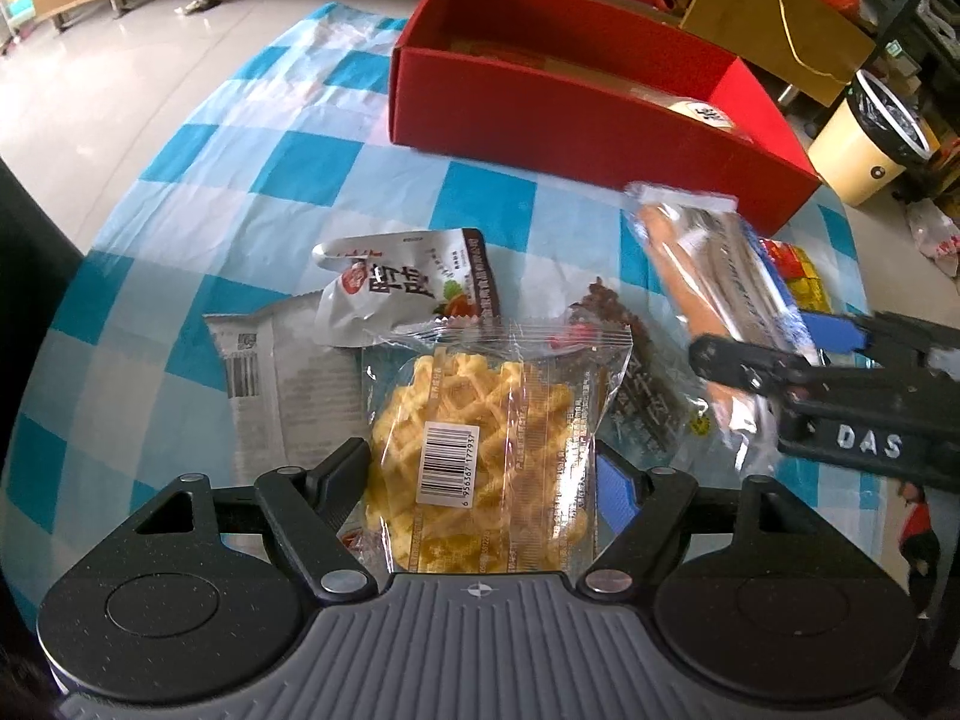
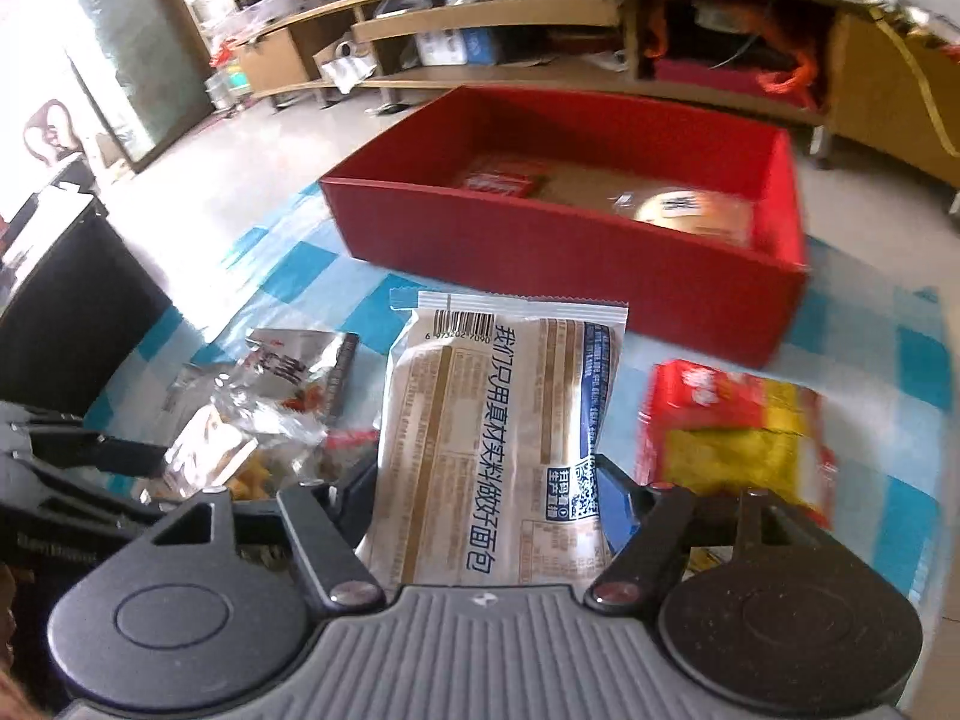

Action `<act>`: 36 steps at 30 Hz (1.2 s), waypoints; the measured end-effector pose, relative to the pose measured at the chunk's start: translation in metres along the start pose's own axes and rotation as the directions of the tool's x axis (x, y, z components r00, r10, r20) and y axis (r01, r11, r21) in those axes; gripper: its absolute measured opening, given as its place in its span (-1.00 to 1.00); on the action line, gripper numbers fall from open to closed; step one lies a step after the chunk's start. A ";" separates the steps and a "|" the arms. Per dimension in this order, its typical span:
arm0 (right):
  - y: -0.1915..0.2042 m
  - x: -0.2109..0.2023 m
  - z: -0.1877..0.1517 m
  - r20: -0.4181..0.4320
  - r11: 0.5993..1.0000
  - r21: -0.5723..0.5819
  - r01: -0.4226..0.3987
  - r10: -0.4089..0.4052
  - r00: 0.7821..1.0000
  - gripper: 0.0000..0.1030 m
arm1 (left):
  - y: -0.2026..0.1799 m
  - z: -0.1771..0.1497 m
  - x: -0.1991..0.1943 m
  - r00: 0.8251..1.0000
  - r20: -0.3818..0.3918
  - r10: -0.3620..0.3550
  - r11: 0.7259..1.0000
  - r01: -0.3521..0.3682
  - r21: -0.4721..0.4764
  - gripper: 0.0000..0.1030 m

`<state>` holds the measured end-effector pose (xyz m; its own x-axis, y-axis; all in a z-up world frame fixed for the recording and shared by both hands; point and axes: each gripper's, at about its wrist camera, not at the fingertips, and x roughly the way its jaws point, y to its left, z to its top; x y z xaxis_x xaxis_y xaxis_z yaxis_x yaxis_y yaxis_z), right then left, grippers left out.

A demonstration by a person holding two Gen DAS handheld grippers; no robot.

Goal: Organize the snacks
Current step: 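Grasp the waffle pack with the left tool while the right tool grasps the bread bag, then lift and carry the waffle pack and bread bag toward the red box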

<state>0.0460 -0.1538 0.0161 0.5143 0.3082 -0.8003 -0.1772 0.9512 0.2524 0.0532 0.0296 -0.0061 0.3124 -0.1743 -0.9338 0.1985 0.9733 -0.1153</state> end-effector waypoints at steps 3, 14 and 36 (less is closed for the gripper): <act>0.000 0.000 -0.010 -0.027 1.000 0.018 0.014 -0.014 1.000 0.36 | -0.006 -0.003 0.005 1.000 -0.014 0.015 1.000 -0.015 0.025 0.59; 0.001 0.022 -0.013 -0.094 0.998 -0.033 0.047 -0.050 0.994 0.56 | -0.010 -0.012 0.020 0.996 -0.048 0.077 0.994 -0.073 0.081 0.79; 0.001 -0.006 -0.008 -0.009 0.999 -0.025 0.030 -0.030 1.000 0.34 | -0.019 0.000 -0.006 0.997 0.048 0.058 0.994 -0.062 0.085 0.61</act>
<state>0.0357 -0.1549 0.0171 0.5116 0.2796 -0.8125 -0.1831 0.9593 0.2149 0.0478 0.0119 0.0018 0.3675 -0.1243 -0.9217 0.2567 0.9661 -0.0279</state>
